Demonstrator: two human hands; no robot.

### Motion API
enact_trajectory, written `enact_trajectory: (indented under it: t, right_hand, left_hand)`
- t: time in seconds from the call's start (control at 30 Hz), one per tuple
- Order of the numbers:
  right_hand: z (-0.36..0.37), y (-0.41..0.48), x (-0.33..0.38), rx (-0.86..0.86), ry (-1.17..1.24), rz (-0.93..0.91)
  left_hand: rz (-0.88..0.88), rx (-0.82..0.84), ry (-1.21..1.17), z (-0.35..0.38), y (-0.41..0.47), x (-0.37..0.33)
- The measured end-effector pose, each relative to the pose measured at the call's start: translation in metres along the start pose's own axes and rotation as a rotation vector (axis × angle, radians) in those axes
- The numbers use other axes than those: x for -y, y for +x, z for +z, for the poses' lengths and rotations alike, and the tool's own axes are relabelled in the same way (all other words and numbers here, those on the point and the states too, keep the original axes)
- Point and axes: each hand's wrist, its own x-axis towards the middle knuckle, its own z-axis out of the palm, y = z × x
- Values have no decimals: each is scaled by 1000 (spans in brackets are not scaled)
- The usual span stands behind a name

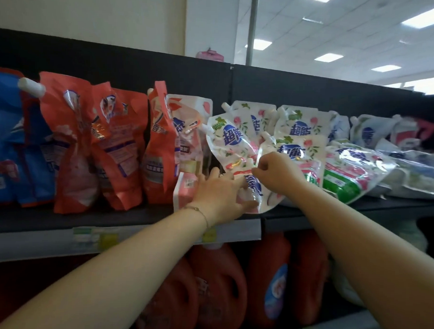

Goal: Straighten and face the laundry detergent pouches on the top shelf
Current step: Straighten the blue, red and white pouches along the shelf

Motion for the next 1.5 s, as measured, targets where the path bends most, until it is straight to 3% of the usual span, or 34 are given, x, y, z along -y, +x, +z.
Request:
enact_trajectory:
  t: [0.13,0.27,0.33,0.4,0.47,0.53,0.63,0.7,0.77,0.93,1.03,1.13,1.33,1.5]
  right_hand:
    - [-5,-13,3,-92,2,-61]
    - [-4,-20,14,-203,-39,-153]
    - [0,-24,18,-361,-37,-244]
    - [3,-28,22,-518,-56,-331]
    - [6,-31,24,-547,-59,-377]
    - [12,-33,30,-444,-36,-312]
    - [24,-28,40,-85,34,-111]
    - [39,-24,53,172,312,-35]
    - [56,-24,68,302,615,-28]
    - [91,-23,99,378,533,6]
    - [107,-16,118,238,360,-27]
    - [107,-8,125,275,250,-47]
    - [100,-12,119,245,136,-56]
    - [79,-7,103,405,76,-298]
  left_hand:
    - [-111,-36,164,19,10,-8]
    - [-104,-73,205,16,18,-5]
    - [-164,-96,76,10,22,-1]
    - [-253,-164,-224,1,25,3]
    - [-357,-280,-550,-9,28,7]
    - [-465,-444,-756,-17,33,12]
    - [-584,-672,-1014,-24,33,25]
    - [-546,-724,-1206,-27,30,28]
    - [-484,-667,-1264,-27,25,32]
    - [-287,-531,-1008,-25,8,48]
    - [-261,-629,-957,-31,-9,54]
    - [-286,-772,-825,-34,-25,71]
    - [-201,-740,-474,-32,-60,88]
    - [-46,-466,-437,-34,-62,64]
